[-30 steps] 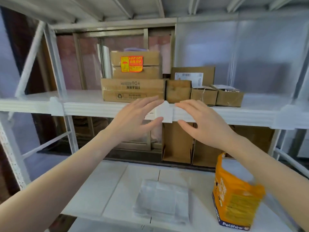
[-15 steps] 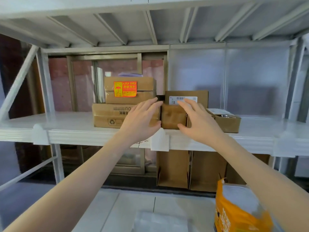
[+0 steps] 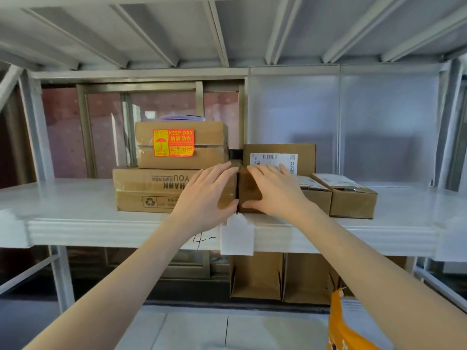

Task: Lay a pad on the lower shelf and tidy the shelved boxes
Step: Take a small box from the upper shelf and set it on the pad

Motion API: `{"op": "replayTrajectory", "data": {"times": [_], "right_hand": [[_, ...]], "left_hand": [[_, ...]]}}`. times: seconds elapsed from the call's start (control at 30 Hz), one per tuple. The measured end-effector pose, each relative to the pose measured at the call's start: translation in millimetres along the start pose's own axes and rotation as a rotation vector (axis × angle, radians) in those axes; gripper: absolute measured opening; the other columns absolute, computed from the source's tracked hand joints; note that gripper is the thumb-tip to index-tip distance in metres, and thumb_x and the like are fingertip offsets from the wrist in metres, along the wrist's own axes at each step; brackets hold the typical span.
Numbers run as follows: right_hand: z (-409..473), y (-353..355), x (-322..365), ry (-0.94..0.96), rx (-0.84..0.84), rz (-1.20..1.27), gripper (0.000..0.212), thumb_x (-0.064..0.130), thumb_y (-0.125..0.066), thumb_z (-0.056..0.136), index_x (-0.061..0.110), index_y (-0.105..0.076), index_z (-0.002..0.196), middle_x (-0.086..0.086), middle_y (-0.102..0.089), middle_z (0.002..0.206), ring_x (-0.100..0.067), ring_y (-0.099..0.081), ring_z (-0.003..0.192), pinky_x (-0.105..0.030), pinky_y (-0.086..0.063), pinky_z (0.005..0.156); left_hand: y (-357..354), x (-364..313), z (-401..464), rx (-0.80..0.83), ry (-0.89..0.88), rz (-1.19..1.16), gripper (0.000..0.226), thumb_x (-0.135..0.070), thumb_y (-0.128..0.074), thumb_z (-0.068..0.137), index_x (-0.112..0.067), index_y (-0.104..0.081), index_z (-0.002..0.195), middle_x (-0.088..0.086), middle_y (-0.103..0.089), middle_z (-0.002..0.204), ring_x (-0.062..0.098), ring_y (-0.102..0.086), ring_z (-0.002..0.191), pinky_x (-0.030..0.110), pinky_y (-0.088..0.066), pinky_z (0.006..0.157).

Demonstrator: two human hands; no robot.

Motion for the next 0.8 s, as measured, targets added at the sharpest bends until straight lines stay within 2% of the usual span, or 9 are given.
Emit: {"op": "replayTrajectory", "data": {"times": [0.07,0.17,0.33,0.53,0.67,0.8], "right_hand": [[0,0,0,0.014,-0.039,-0.007,0.068,0.044,-0.064,0.080,0.015,-0.037,0.136,-0.004,-0.047,0.140,-0.023,-0.040,0.131,-0.041,-0.028,0.110],[-1,2,0,0.025,-0.064,0.003,0.064,0.040,-0.067,0.079,0.015,-0.042,0.132,-0.003,-0.051,0.135,-0.023,-0.043,0.127,-0.040,-0.035,0.106],[-8,10,-3,0.019,-0.123,0.081,0.065,0.039,-0.067,0.080,0.016,-0.041,0.135,-0.003,-0.049,0.139,-0.022,-0.041,0.129,-0.036,-0.032,0.106],[-27,36,-16,-0.010,-0.275,0.242,0.070,0.038,-0.068,0.080,0.017,-0.038,0.140,-0.002,-0.044,0.144,-0.019,-0.036,0.134,-0.034,-0.029,0.110],[-44,55,-25,-0.071,-0.395,0.422,0.070,0.037,-0.071,0.076,0.018,-0.042,0.137,-0.001,-0.050,0.138,-0.017,-0.042,0.128,-0.026,-0.031,0.103],[-62,67,-34,-0.130,-0.468,0.656,0.068,0.035,-0.073,0.076,0.021,-0.043,0.135,0.005,-0.052,0.131,-0.009,-0.045,0.118,-0.020,-0.033,0.097]], "left_hand": [[0,0,-1,-0.022,-0.006,-0.005,0.062,-0.039,-0.058,0.084,-0.022,-0.035,0.139,-0.003,-0.037,0.148,0.017,-0.034,0.134,0.033,-0.023,0.111],[0,0,-1,-0.035,-0.012,-0.013,0.060,-0.038,-0.057,0.084,-0.022,-0.037,0.138,-0.003,-0.039,0.146,0.017,-0.036,0.134,0.034,-0.022,0.112],[7,2,-4,-0.055,-0.004,-0.044,0.059,-0.036,-0.056,0.085,-0.021,-0.036,0.138,-0.003,-0.039,0.146,0.017,-0.036,0.134,0.035,-0.018,0.113],[19,-2,-9,-0.074,0.027,-0.103,0.063,-0.043,-0.052,0.088,-0.023,-0.026,0.143,-0.004,-0.036,0.148,0.015,-0.033,0.136,0.028,-0.013,0.111],[25,-9,-14,-0.090,0.018,-0.126,0.070,-0.049,-0.050,0.088,-0.025,-0.019,0.145,-0.005,-0.032,0.151,0.013,-0.030,0.137,0.026,-0.009,0.109],[30,-18,-18,-0.104,-0.006,-0.132,0.073,-0.052,-0.050,0.087,-0.025,-0.016,0.146,-0.006,-0.029,0.152,0.014,-0.029,0.137,0.028,-0.012,0.112]]}}
Point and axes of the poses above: each hand's wrist, its own z-axis towards the middle knuckle, its own y-axis out of the back of the hand, x = y × z, the point moved 4 cm from there along z, towards the middle knuckle
